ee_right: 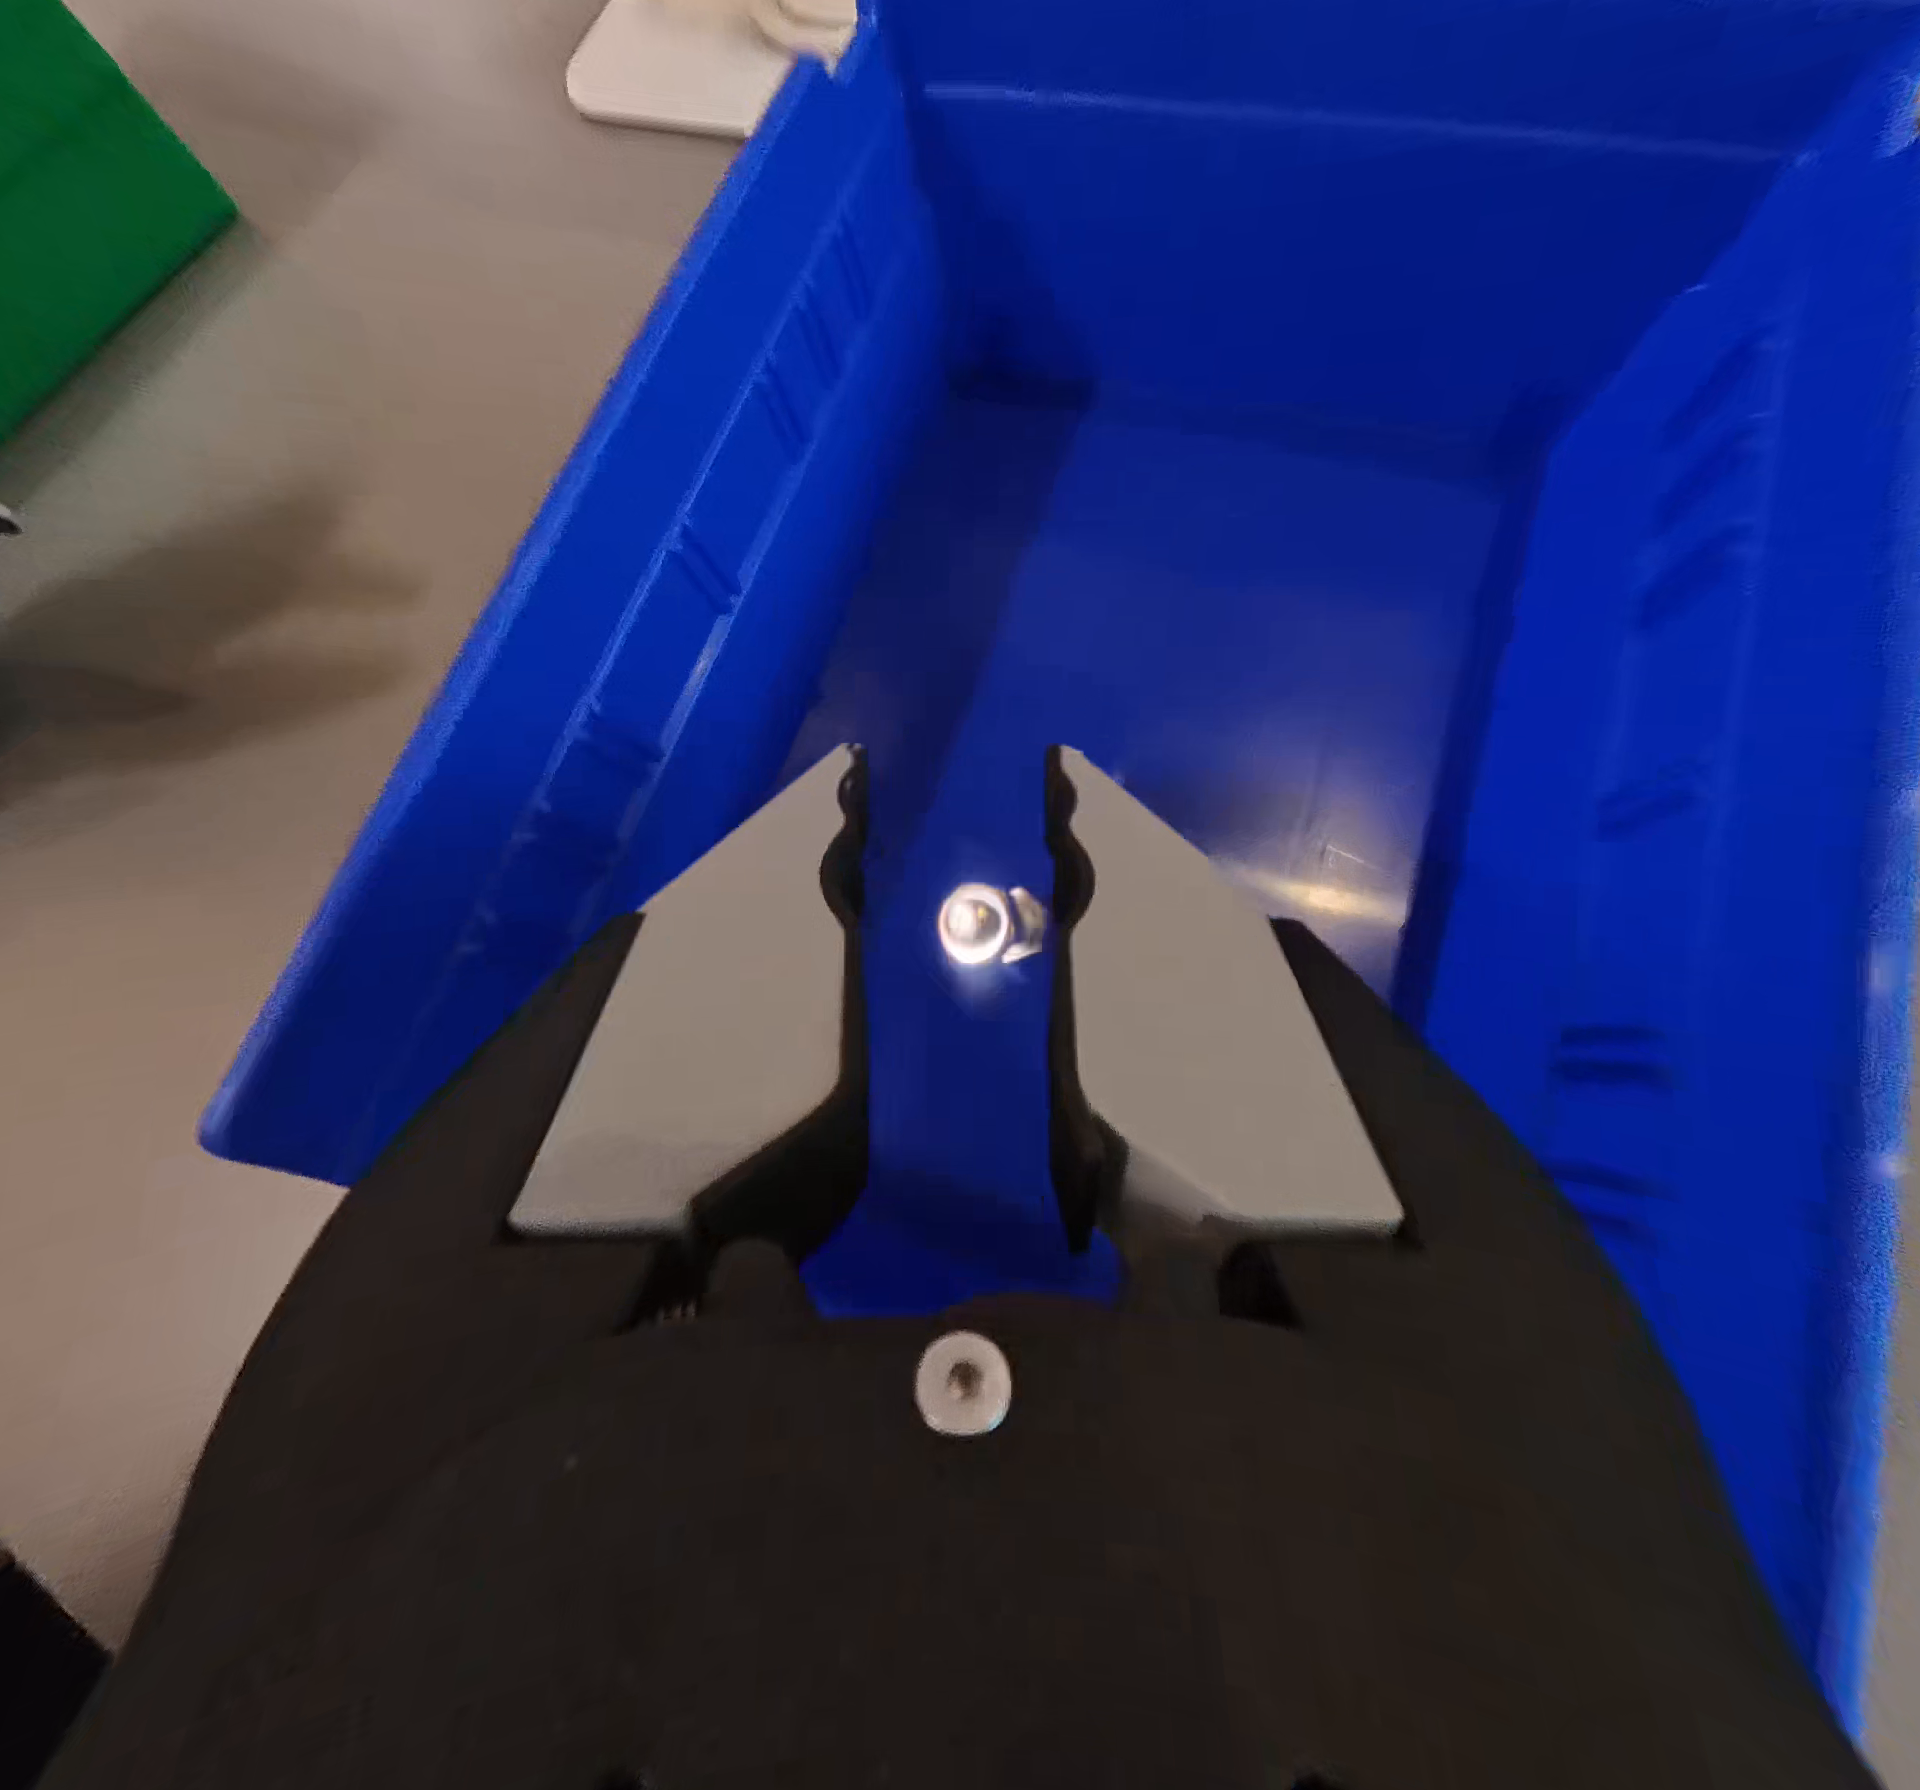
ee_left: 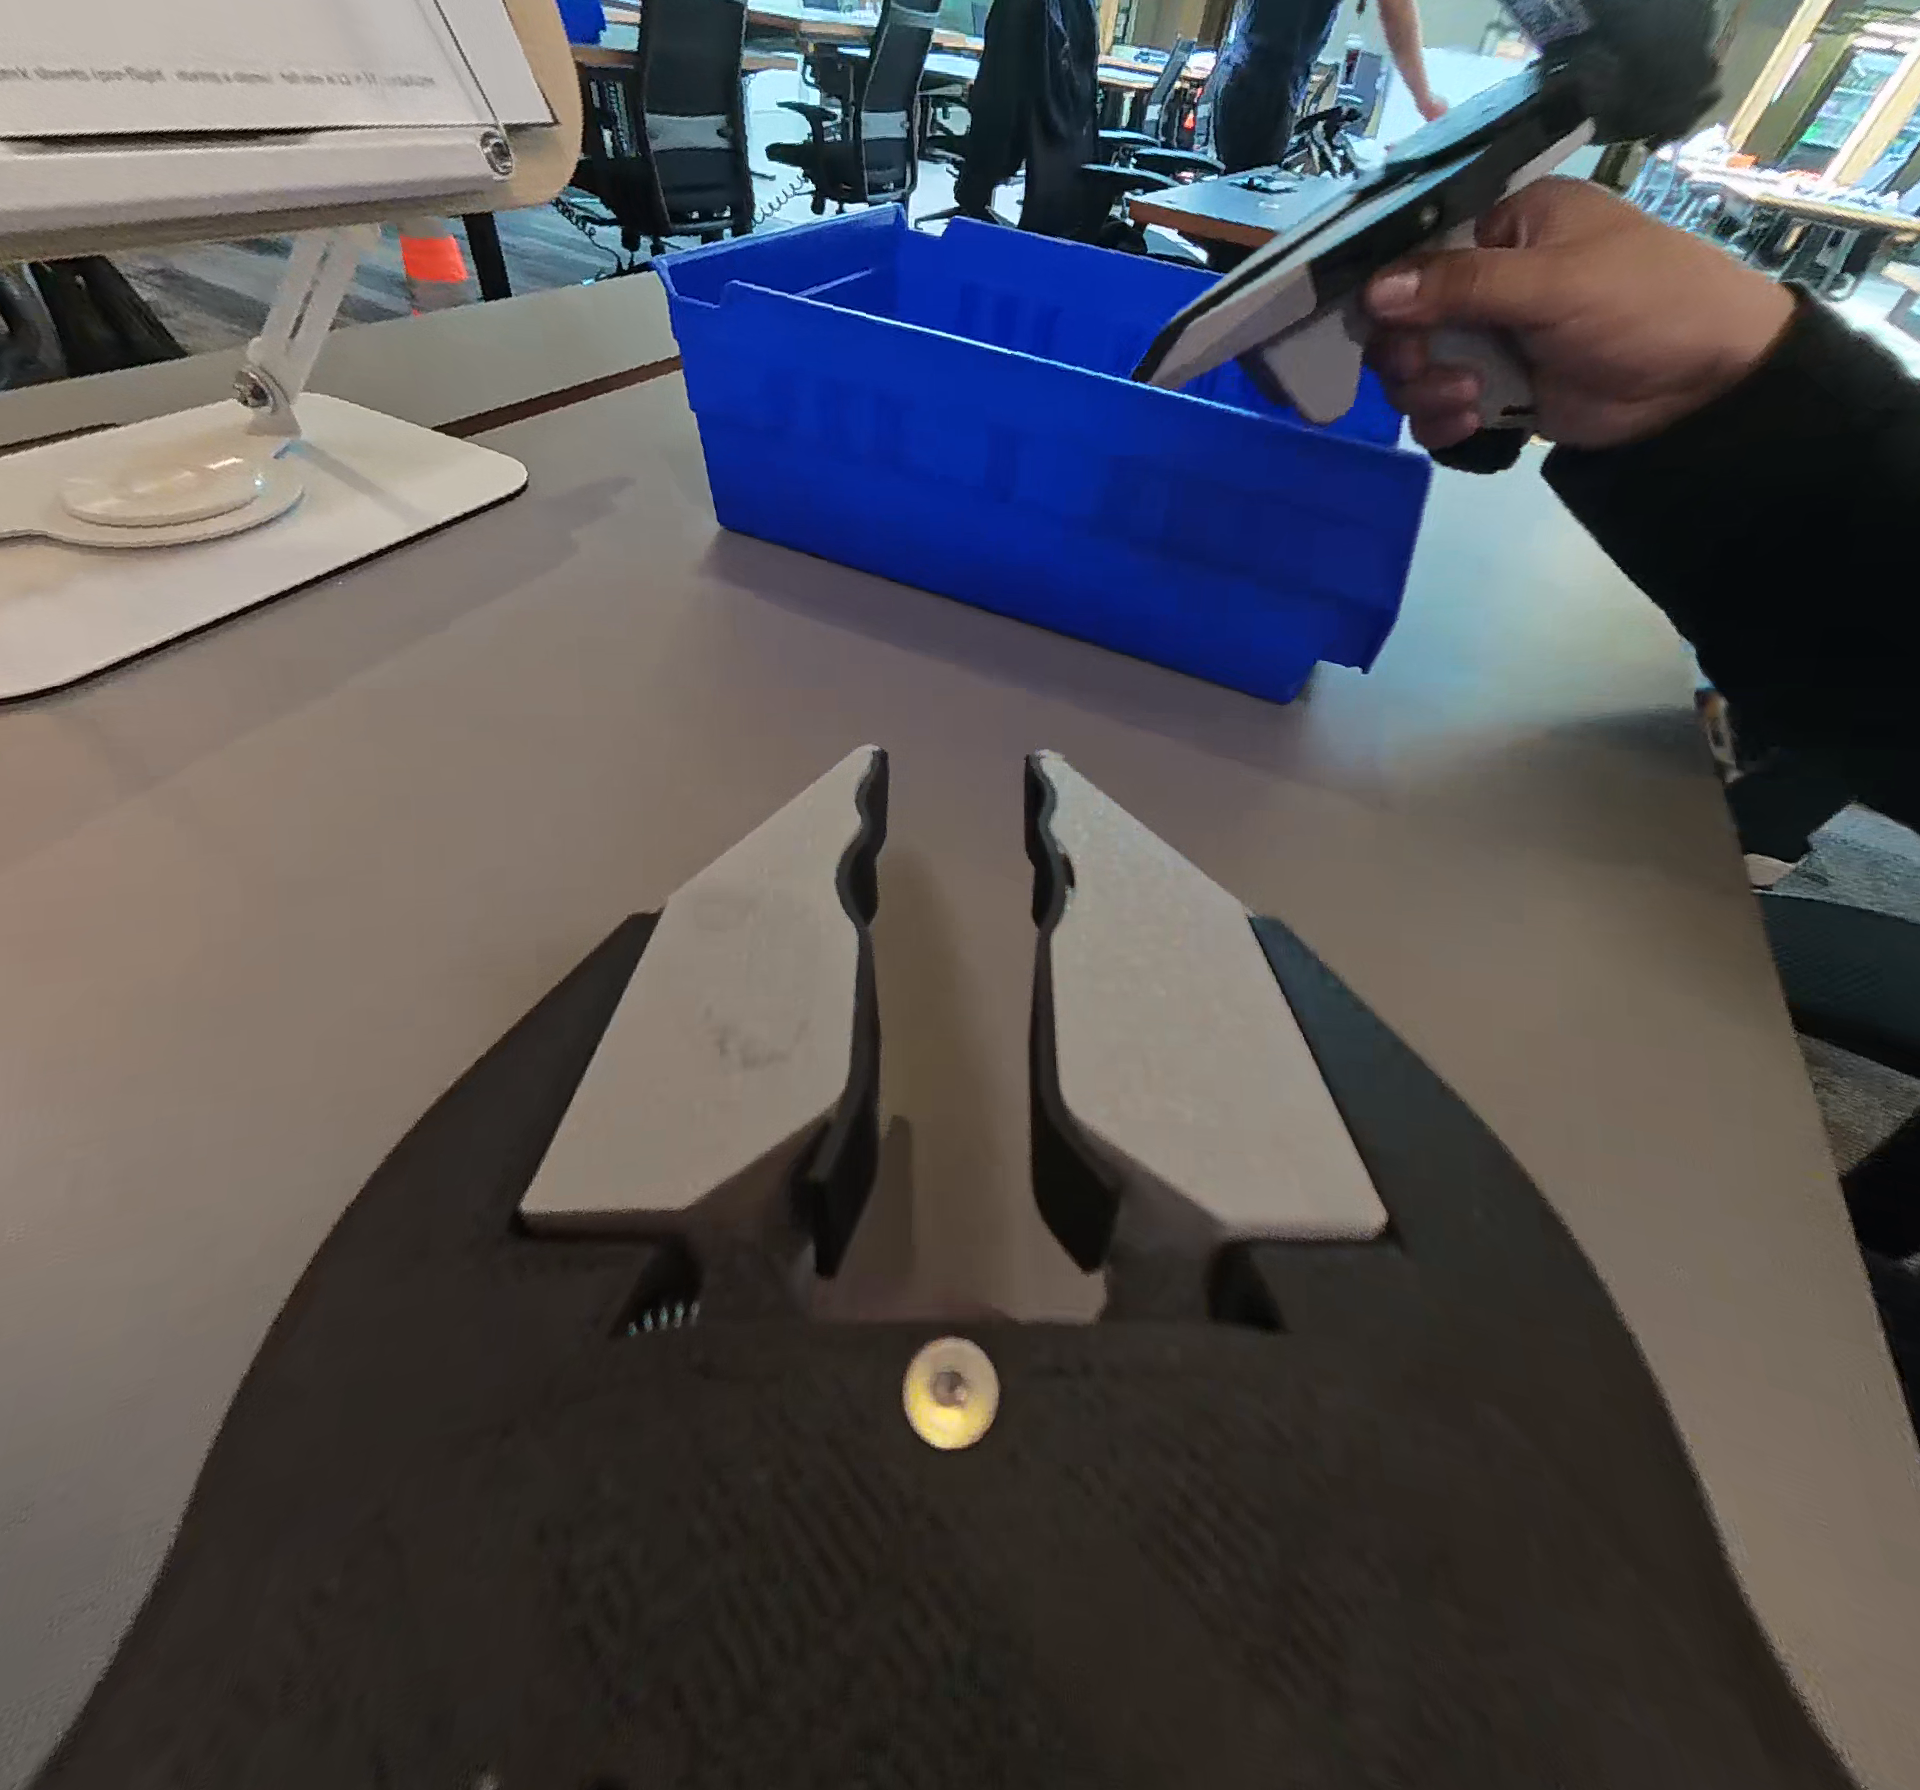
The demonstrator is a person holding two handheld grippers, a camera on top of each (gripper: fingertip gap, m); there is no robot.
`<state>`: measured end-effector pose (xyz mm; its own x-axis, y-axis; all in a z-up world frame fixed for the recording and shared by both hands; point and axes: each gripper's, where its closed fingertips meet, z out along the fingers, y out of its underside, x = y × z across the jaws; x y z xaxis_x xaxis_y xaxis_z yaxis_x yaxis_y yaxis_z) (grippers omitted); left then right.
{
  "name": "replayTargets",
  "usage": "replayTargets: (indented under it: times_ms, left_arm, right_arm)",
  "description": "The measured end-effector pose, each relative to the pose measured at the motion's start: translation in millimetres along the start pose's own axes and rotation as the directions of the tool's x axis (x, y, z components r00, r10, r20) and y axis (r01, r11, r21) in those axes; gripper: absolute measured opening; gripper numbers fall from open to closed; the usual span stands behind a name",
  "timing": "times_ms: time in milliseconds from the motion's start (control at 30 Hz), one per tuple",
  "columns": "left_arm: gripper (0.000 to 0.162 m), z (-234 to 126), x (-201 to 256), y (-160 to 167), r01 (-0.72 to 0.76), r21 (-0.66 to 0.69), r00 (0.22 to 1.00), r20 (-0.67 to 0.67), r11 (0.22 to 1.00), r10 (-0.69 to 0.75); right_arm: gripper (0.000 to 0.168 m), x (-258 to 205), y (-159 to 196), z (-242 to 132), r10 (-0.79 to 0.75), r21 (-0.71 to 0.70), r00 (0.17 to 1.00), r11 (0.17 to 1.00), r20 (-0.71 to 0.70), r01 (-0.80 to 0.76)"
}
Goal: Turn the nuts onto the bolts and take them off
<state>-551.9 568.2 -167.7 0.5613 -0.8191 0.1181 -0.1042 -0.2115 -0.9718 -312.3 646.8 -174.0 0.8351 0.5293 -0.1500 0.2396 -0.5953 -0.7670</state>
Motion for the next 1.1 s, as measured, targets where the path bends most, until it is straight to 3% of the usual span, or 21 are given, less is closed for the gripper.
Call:
replayTargets:
  times_ms: [133, 267, 367, 467, 533, 633, 767, 867, 1000, 1100]
  left_arm:
    - [0.023, -5, -5, -3, 0.042, 0.031, 0.999, 0.004, 0.999, -0.043]
    - [0.023, -5, -7, -3, 0.064, 0.029, 0.998, -0.003, 0.998, -0.064]
    - [0.023, -5, -3, -3, 0.061, 0.025, 0.998, -0.03, 0.998, -0.06]
    - [0.023, -7, -1, -4, 0.068, 0.036, 0.996, -0.053, 0.997, -0.066]
    - [0.023, -8, 0, -5, 0.076, 0.043, 0.995, -0.064, 0.996, -0.074]
    - [0.023, -10, 0, -5, 0.092, 0.047, 0.994, -0.069, 0.995, -0.089]
    - [0.023, -11, -1, -4, 0.11, 0.037, 0.991, -0.074, 0.993, -0.107]
    - [0.024, -11, 6, -2, 0.076, 0.029, 0.994, -0.087, 0.997, -0.073]
    - [0.025, -12, 12, -2, 0.05, 0.02, 0.994, -0.094, 0.999, -0.048]
    - [0.022, -38, 22, -41, 0.153, 0.171, 0.986, -0.097, 0.973, -0.138]
  right_arm:
    - [0.033, -20, -50, -33, -0.045, 0.218, 0.999, 0.975, -0.017, 0.048]
    - [0.034, -116, -83, -64, -0.212, 0.431, 0.962, 0.894, 0.173, 0.12]
    - [0.036, -199, -79, -65, -0.377, 0.522, 0.872, 0.835, 0.314, 0.173]
    - [0.04, -253, -55, -26, -0.41, 0.441, 0.793, 0.874, 0.45, 0.202]
    - [0.045, -255, -49, 14, -0.395, 0.402, 0.833, 0.885, 0.387, 0.233]
    - [0.045, -244, -52, 53, -0.448, 0.456, 0.856, 0.837, 0.256, 0.302]
    - [0.044, -245, -37, 78, -0.42, 0.439, 0.834, 0.864, 0.359, 0.246]
    - [0.048, -231, -31, 90, -0.427, 0.43, 0.849, 0.86, 0.31, 0.275]
    - [0.051, -226, -47, 74, -0.472, 0.5, 0.85, 0.808, 0.236, 0.31]
    - [0.05, -221, -41, 76, -0.504, 0.491, 0.848, 0.788, 0.166, 0.372]
